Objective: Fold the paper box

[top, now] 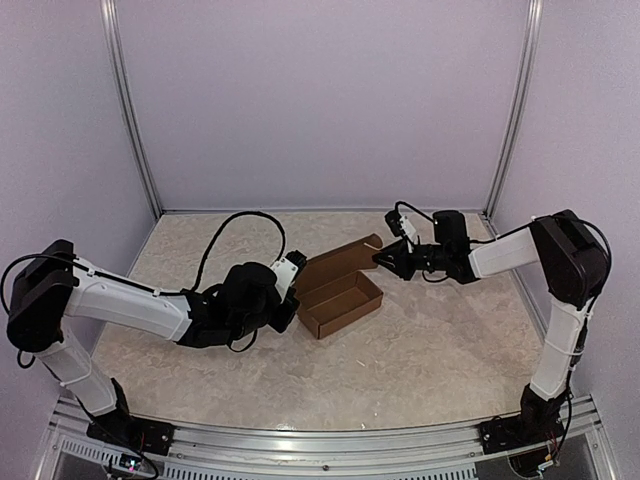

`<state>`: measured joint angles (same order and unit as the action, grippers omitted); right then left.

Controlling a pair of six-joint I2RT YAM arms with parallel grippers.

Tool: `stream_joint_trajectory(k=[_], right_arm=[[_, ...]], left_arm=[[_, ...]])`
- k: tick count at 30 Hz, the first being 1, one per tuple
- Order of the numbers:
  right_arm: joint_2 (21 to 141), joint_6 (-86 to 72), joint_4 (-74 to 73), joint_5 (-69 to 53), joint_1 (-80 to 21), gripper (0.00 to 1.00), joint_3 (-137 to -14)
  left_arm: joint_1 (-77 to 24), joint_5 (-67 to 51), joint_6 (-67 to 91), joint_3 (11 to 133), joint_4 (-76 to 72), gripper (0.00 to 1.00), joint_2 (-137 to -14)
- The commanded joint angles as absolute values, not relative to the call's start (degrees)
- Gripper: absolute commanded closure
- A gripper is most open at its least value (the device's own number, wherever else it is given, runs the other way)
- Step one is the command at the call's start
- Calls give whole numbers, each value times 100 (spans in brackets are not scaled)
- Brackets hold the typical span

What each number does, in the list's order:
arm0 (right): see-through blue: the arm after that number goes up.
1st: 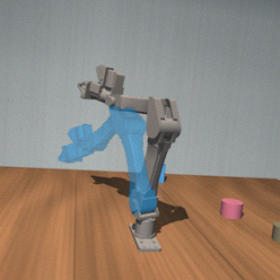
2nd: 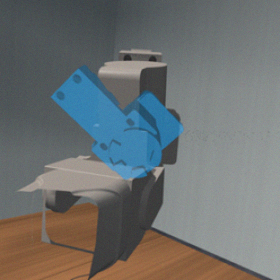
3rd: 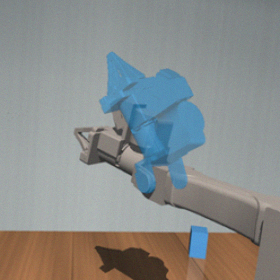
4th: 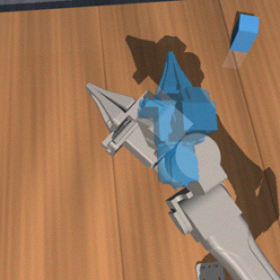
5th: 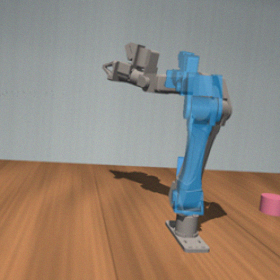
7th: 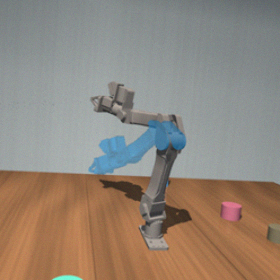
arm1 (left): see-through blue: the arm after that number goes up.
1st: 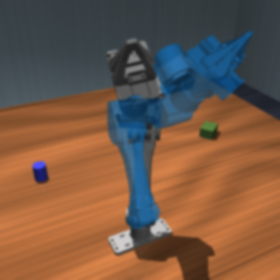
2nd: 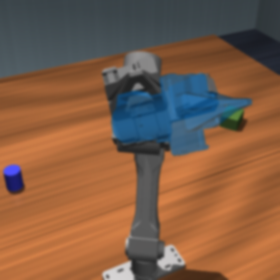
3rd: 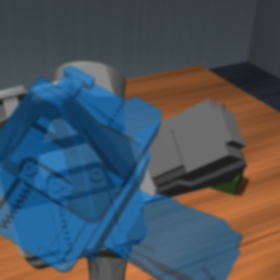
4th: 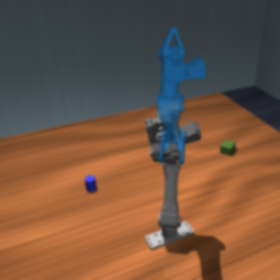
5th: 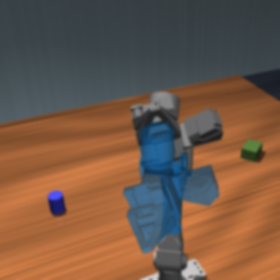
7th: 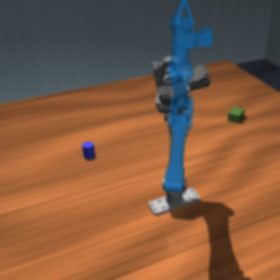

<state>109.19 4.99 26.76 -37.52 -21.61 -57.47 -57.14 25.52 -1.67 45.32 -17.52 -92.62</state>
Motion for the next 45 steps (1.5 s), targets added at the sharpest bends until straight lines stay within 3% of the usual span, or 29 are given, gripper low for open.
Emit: stream_joint_trajectory(k=[1, 13, 24, 45], right_arm=[[10830, 518, 2724, -3892, -2135, 85, -5589], [10444, 580, 2976, -3801, -2323, 90, -5116], [10327, 700, 3041, -3484, -2422, 77, -5060], [10140, 888, 3062, -3539, -2419, 78, -5158]], left_arm=[[-5662, 2547, -104, 4551, -1600, 100, -9240], [-5528, 2284, 162, 4515, -1660, 100, -9243], [-5535, 2163, 189, 4525, -1639, 100, -9224], [-5563, 2153, 150, 4661, -1488, 100, -9254]])
